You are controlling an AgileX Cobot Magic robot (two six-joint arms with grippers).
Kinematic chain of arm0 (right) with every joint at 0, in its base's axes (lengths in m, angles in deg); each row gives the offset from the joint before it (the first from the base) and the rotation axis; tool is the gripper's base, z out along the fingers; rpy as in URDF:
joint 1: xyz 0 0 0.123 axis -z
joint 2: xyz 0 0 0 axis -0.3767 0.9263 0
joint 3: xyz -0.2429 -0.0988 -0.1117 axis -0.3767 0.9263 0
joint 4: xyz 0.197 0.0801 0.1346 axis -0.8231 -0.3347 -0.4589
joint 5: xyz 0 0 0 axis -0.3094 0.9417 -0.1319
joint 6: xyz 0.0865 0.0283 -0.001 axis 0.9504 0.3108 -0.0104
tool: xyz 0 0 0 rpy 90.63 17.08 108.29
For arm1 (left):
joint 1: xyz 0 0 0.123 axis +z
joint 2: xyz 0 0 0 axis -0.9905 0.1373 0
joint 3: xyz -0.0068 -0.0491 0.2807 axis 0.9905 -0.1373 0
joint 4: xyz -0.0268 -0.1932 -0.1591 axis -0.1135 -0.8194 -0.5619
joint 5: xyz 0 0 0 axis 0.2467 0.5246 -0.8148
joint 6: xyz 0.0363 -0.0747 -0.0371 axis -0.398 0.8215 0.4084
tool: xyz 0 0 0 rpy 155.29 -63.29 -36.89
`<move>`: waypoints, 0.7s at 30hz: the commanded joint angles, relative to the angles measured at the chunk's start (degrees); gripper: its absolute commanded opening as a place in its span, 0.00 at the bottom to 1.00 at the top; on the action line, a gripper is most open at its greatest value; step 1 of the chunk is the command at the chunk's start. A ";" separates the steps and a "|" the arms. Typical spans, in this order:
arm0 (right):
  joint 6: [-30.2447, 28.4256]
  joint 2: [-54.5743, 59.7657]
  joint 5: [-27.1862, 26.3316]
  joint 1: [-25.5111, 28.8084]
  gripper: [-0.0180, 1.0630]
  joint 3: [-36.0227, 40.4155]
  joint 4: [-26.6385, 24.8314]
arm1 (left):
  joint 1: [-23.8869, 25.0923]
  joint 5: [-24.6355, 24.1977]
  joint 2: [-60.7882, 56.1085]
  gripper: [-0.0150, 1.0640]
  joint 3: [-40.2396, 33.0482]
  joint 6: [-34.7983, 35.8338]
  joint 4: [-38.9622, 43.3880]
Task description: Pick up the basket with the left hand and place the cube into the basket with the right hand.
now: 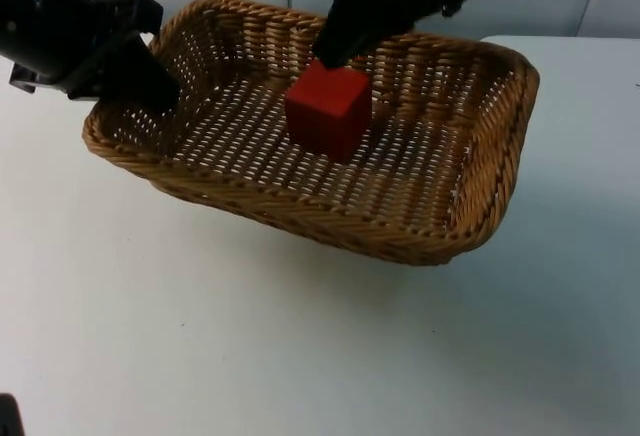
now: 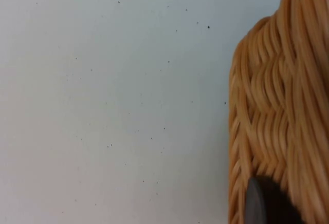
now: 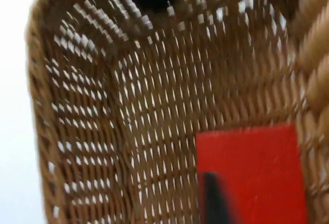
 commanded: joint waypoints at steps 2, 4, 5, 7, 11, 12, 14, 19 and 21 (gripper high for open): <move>2.14 -3.67 2.99 1.08 0.02 -6.21 2.73 | 0.17 -2.01 -0.52 0.01 0.03 0.62 -2.60; 4.25 -5.82 2.09 2.57 0.01 -9.30 7.53 | 0.17 -1.91 -0.52 0.01 0.03 0.49 -2.61; 6.24 -6.91 1.39 3.64 0.01 -10.70 10.22 | 0.17 -1.91 -0.52 0.01 0.03 0.49 -2.61; 7.43 -7.33 1.32 4.46 0.01 -11.26 11.34 | 0.17 -1.91 -0.52 0.01 0.03 0.49 -2.61; 12.73 -9.17 2.72 13.01 0.01 -12.76 11.93 | 0.17 -1.91 -0.52 0.01 0.03 0.49 -2.61; 13.05 -9.31 4.35 15.82 0.01 -12.76 10.07 | 0.17 -1.91 -0.52 0.01 0.03 0.49 -2.61; 12.73 -9.31 8.42 20.36 0.01 -12.31 6.04 | 0.17 -1.75 -0.52 0.01 0.03 0.48 -3.30; 8.09 -9.41 13.38 24.92 0.01 -10.45 1.50 | 0.17 -2.18 -0.52 0.01 0.03 0.48 -5.98; 7.53 -9.41 14.37 25.17 0.01 -10.45 1.50 | 0.17 -2.18 -0.52 0.01 0.03 0.48 -5.98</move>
